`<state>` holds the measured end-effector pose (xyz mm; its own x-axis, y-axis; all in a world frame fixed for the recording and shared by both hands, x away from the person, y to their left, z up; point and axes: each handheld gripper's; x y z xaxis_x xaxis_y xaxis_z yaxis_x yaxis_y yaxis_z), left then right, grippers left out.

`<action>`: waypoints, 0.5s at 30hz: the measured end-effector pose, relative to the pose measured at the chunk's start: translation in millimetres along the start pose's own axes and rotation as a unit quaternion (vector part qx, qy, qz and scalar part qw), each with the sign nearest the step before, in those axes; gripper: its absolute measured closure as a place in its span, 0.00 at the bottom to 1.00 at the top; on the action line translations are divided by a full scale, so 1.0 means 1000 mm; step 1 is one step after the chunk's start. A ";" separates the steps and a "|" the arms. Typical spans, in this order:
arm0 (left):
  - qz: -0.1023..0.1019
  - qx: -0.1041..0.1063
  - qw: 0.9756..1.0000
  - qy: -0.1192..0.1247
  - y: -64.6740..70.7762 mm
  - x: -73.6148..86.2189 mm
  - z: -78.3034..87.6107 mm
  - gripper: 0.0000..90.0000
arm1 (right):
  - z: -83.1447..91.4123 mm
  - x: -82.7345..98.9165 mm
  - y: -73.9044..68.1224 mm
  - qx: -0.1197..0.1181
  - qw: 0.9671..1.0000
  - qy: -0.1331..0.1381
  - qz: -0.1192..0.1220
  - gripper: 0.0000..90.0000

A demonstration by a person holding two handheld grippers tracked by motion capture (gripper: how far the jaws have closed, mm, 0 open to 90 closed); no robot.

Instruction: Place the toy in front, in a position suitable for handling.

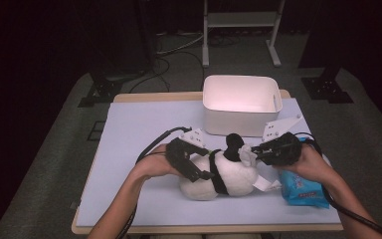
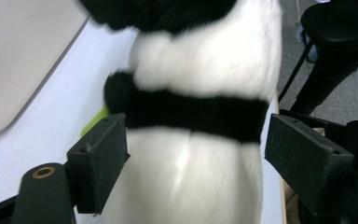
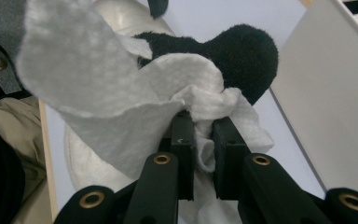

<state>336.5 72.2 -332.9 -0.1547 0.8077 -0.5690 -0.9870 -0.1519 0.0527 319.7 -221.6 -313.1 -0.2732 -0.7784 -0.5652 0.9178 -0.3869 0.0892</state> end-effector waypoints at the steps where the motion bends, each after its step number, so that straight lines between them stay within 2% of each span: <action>1: 0.003 0.002 1.000 -0.002 -0.001 0.003 0.000 0.22 | -0.001 0.002 0.000 -0.001 1.000 0.001 -0.005 0.89; 2: 0.009 0.000 1.000 -0.003 -0.003 0.008 -0.001 0.21 | -0.002 0.007 0.002 0.000 1.000 0.000 -0.007 0.89; 7: 0.022 -0.003 1.000 -0.014 -0.007 0.015 -0.005 0.19 | -0.003 0.015 0.004 -0.001 1.000 -0.004 -0.020 0.89; 11: 0.036 0.011 0.999 -0.017 -0.012 0.019 -0.012 0.15 | -0.004 0.021 0.006 -0.001 1.000 -0.010 -0.026 0.89; 15: 0.033 0.023 0.999 -0.021 -0.013 0.018 -0.017 0.14 | -0.003 0.022 0.006 -0.002 1.000 -0.011 -0.029 0.89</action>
<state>347.3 79.2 -358.3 -0.2205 0.8197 -0.5287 -0.9754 -0.1803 0.1273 320.0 -239.7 -327.5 -0.3320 -0.7661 -0.5503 0.9016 -0.4293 0.0536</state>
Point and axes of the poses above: each handheld gripper's, and its own axes: z roughly backward along the jaws, x roughly out of its underside, y roughly to its right, and after that the axes turned 10 degrees about -y, right-handed
